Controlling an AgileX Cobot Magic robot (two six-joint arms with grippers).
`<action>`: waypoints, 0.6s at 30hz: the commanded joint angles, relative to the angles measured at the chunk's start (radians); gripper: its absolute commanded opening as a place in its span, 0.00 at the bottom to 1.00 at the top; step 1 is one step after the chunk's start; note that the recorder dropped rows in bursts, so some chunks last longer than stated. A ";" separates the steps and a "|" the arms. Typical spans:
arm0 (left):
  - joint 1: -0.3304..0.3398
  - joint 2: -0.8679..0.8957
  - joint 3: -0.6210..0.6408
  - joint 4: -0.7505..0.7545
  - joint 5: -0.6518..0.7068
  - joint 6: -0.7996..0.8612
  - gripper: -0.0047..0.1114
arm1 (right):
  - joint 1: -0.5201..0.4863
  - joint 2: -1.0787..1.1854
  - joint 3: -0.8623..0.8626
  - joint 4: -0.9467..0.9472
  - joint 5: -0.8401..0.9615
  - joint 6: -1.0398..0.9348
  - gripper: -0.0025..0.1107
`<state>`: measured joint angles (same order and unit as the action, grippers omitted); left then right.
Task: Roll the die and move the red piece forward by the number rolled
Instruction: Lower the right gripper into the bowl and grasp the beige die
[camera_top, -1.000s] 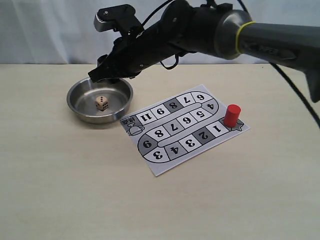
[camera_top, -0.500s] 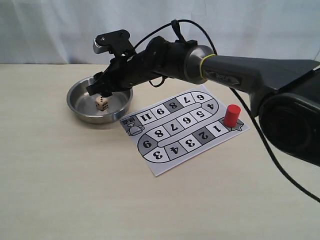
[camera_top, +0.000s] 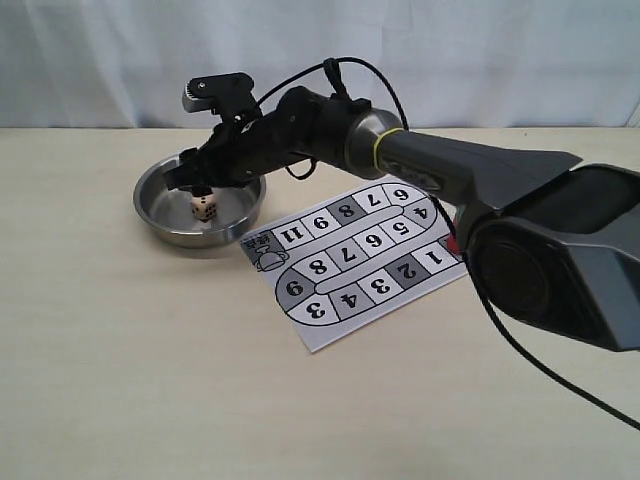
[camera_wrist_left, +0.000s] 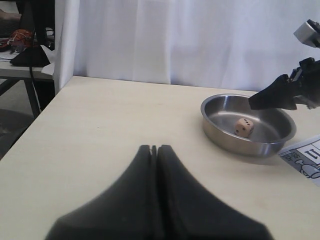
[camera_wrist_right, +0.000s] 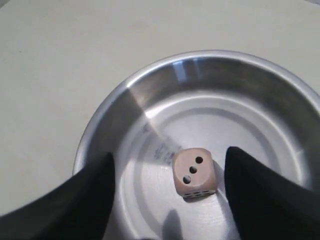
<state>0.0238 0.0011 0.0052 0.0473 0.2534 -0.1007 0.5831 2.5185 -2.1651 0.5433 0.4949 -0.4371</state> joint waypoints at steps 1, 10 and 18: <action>0.000 -0.001 -0.005 0.000 -0.011 0.000 0.04 | 0.001 0.031 -0.018 -0.025 -0.016 0.011 0.55; 0.000 -0.001 -0.005 0.000 -0.011 0.000 0.04 | 0.003 0.085 -0.018 0.072 -0.102 -0.020 0.55; 0.000 -0.001 -0.005 0.000 -0.011 0.000 0.04 | 0.032 0.118 -0.018 0.068 -0.189 -0.132 0.55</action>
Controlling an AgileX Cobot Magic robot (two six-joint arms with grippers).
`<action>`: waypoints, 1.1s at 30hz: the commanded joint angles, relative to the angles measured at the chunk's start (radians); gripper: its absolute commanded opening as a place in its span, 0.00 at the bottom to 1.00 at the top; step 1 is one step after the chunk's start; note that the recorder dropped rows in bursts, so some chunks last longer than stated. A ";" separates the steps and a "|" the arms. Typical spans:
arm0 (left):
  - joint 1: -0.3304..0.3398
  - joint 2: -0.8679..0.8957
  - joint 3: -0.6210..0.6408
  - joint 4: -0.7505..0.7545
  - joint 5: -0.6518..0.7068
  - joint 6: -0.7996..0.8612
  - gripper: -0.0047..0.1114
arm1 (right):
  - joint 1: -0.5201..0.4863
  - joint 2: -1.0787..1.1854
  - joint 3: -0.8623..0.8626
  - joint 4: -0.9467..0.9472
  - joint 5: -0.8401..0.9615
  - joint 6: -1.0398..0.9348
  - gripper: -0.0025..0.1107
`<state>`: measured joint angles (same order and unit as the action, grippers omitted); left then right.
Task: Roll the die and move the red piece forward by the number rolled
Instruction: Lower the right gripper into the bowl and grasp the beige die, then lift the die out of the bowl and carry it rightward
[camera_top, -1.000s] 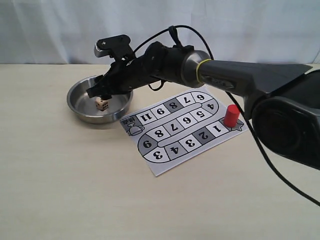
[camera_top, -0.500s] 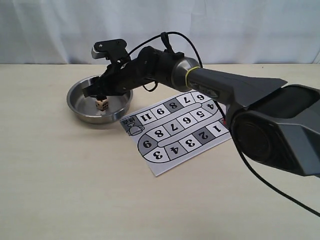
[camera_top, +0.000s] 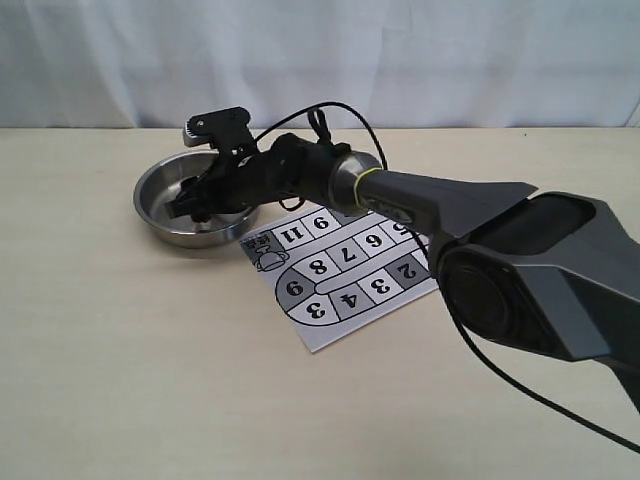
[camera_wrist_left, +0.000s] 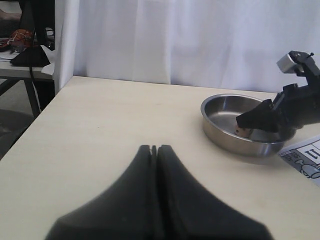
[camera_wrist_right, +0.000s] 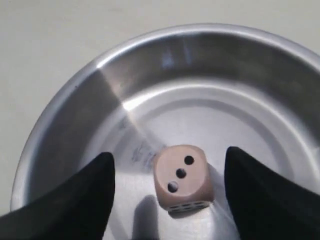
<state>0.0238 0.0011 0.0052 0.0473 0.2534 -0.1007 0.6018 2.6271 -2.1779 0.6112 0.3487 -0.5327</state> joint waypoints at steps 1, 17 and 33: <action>0.000 -0.001 -0.005 0.000 -0.011 0.000 0.04 | 0.013 0.010 -0.005 0.001 -0.048 -0.044 0.55; 0.000 -0.001 -0.005 0.002 -0.011 0.000 0.04 | 0.015 0.015 -0.005 0.001 -0.036 -0.058 0.27; 0.000 -0.001 -0.005 0.000 -0.011 0.000 0.04 | 0.015 -0.112 -0.005 -0.002 0.025 -0.056 0.06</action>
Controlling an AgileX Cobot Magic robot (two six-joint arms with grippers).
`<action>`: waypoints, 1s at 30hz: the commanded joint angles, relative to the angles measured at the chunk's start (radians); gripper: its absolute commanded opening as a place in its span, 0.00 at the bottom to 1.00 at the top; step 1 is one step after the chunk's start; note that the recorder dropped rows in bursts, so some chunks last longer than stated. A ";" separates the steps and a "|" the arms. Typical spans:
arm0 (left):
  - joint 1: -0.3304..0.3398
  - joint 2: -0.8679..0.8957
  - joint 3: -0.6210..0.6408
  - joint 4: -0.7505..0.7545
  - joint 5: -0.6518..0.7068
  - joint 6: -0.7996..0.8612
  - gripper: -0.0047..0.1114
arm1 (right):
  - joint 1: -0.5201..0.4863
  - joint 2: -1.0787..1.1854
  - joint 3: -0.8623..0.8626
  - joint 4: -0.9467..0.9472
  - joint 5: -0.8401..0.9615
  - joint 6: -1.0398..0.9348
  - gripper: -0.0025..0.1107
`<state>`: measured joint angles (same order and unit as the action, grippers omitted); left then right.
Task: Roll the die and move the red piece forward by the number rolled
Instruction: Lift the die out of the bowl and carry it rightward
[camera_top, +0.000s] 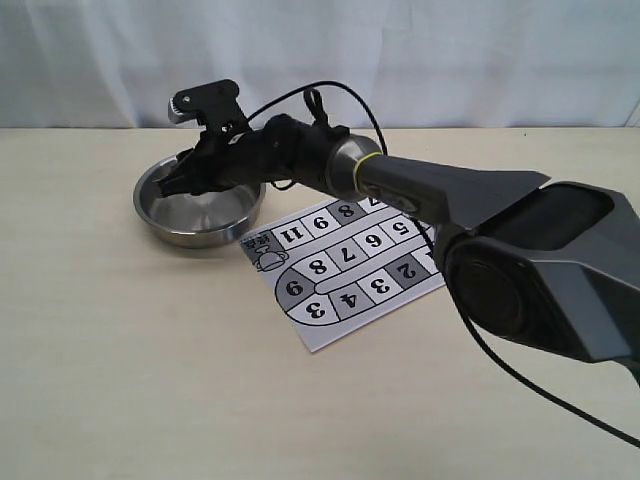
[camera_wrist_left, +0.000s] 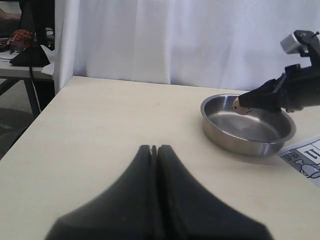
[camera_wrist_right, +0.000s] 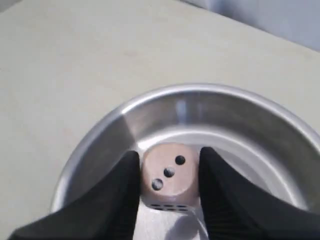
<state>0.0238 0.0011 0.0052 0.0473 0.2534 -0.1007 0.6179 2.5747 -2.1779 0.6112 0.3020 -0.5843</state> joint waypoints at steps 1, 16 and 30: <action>0.000 -0.001 -0.005 0.000 -0.011 0.000 0.04 | -0.003 -0.081 -0.005 -0.002 0.107 -0.004 0.06; 0.000 -0.001 -0.005 0.000 -0.011 0.000 0.04 | -0.001 -0.253 0.110 -0.313 0.279 0.311 0.06; 0.000 -0.001 -0.005 0.002 -0.011 0.000 0.04 | -0.191 -0.833 0.924 -0.286 0.087 0.240 0.06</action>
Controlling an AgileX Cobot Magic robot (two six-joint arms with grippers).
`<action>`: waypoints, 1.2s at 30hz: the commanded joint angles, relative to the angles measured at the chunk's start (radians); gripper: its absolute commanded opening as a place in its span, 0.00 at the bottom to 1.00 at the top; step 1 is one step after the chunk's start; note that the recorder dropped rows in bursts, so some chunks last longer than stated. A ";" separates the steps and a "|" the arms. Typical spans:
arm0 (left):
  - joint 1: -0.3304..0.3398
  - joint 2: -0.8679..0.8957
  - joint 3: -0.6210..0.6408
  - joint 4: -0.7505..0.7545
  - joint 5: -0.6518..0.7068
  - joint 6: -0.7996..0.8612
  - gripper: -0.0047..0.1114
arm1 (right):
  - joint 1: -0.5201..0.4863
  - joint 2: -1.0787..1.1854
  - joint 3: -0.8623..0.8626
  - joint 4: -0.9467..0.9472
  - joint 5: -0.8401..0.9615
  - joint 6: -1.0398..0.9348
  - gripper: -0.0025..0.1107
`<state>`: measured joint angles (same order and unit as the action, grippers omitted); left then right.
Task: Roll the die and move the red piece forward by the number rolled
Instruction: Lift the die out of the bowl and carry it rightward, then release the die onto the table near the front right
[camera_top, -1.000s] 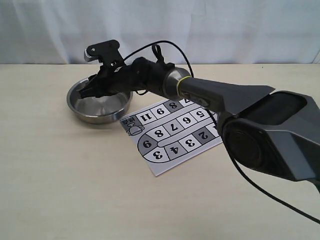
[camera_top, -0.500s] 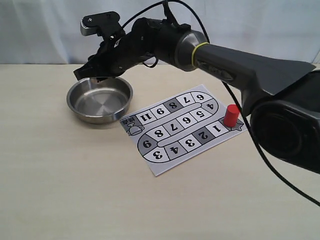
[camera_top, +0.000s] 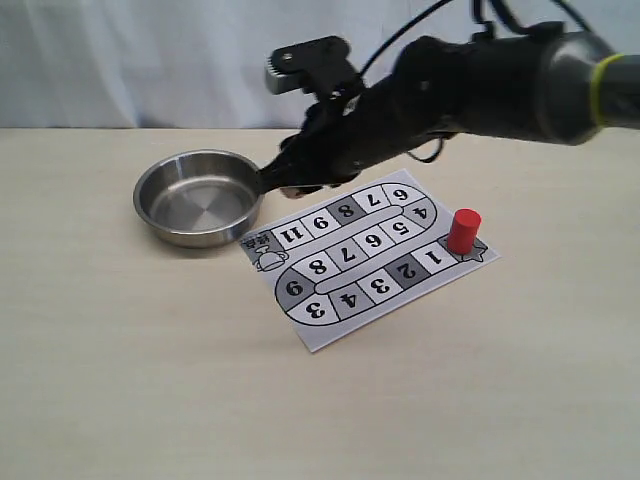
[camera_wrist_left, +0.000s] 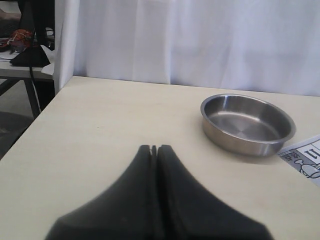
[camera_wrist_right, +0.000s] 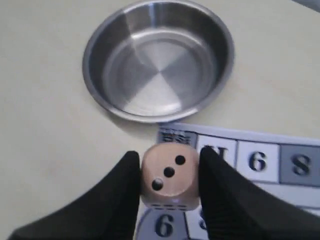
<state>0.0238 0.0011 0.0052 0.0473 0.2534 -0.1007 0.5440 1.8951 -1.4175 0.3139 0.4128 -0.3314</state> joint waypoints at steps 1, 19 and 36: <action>0.000 -0.001 -0.005 0.002 -0.011 0.000 0.04 | -0.156 -0.194 0.207 0.006 -0.023 -0.016 0.06; 0.000 -0.001 -0.005 0.000 -0.011 0.000 0.04 | -0.664 -0.383 0.597 -0.229 -0.023 0.000 0.06; 0.000 -0.001 -0.005 0.000 -0.011 0.000 0.04 | -0.645 -0.253 0.597 -0.119 -0.122 -0.089 0.06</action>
<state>0.0238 0.0011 0.0052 0.0473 0.2534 -0.1007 -0.1102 1.6298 -0.8240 0.1530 0.3310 -0.3805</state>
